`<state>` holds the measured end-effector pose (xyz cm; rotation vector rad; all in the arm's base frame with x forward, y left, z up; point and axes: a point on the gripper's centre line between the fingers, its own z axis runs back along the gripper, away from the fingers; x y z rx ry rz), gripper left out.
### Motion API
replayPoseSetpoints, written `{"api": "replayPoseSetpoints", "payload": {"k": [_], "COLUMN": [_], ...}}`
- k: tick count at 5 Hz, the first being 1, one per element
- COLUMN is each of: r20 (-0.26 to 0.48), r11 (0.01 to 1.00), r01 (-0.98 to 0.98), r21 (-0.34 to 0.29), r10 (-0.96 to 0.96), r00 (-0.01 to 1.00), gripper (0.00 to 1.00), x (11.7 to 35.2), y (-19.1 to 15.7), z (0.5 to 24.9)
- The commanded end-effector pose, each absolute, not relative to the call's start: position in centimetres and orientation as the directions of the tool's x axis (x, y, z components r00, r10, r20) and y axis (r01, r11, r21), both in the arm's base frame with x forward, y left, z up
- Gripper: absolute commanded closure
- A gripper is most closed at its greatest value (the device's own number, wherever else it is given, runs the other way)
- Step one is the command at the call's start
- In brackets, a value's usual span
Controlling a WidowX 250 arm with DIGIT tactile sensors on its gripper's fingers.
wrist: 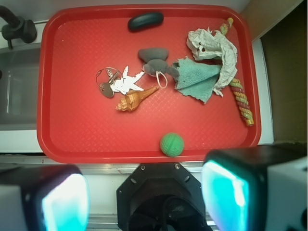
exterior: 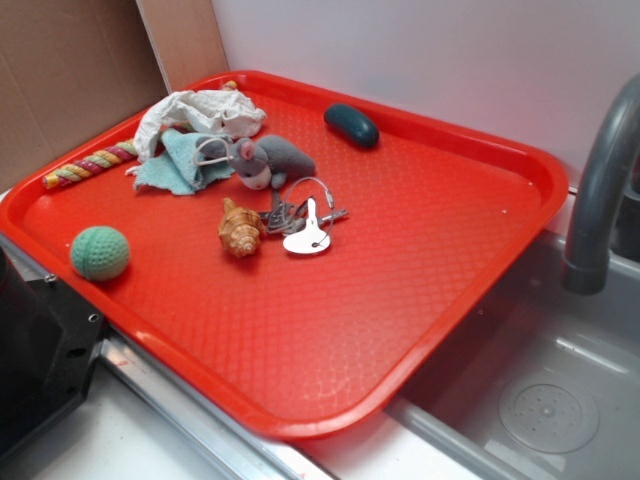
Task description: Grab the plastic pickle.
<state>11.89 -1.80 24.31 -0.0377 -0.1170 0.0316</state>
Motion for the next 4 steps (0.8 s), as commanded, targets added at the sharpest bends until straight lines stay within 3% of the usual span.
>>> {"api": "replayPoseSetpoints", "payload": {"k": [1,2,3,4], "r20": [0.116,0.117,0.256,0.35], "r11": [0.999,0.983,0.95,0.844], "r01": [-0.029,-0.176,-0.312,-0.535], "r21": [-0.039,-0.052,-0.034,-0.035], "r10": [0.034,0.181,0.31,0.512], "r00": [0.993,0.977,0.916,0.784], "gripper": [0.0,0.0,0.0,0.0], "x": [11.9,16.9,21.7,25.0], "y": [-1.8,1.6,1.0,1.1], "z": [24.3,19.3,17.7,17.7]}}
